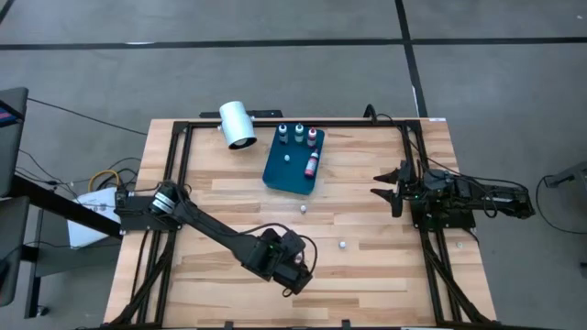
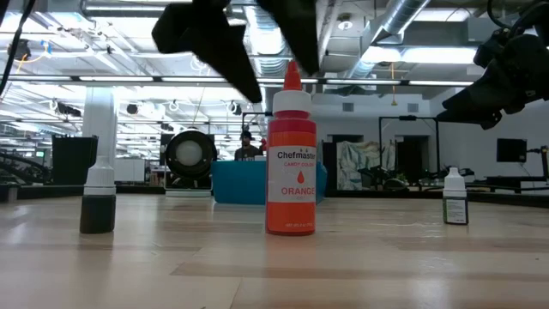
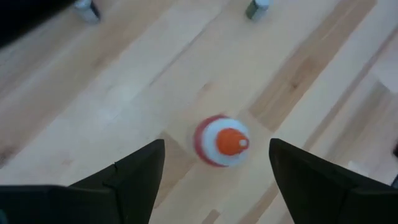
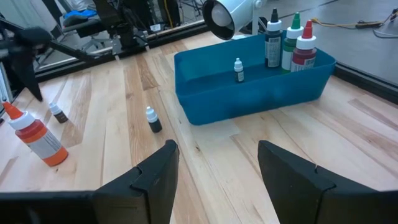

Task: Pick & Place food coloring
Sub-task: Put the large orange food coloring bottle into the blue bin

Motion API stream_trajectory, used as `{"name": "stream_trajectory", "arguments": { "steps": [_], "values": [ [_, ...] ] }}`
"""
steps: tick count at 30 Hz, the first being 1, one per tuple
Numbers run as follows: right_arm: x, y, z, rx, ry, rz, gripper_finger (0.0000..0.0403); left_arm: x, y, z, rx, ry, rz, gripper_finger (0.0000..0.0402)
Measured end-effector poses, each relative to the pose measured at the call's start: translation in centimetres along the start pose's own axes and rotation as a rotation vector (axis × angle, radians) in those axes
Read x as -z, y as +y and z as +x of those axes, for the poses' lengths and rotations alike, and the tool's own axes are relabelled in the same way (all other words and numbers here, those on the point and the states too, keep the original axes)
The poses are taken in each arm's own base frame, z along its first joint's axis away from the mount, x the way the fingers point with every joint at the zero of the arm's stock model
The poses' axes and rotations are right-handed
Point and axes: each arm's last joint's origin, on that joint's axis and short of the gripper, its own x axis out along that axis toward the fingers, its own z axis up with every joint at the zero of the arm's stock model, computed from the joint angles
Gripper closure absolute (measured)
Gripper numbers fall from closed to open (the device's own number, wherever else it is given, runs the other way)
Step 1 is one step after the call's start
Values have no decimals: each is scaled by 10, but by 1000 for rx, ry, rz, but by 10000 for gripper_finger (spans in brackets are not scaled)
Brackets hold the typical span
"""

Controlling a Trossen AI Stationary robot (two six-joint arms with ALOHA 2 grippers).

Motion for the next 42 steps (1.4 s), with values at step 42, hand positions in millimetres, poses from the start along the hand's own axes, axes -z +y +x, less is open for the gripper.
{"name": "stream_trajectory", "arguments": {
  "steps": [42],
  "values": [
    [0, 0, 0, -1, 1, -1, 196, 5, 2, 51, -72, 53, -26, 260]
  ]
}}
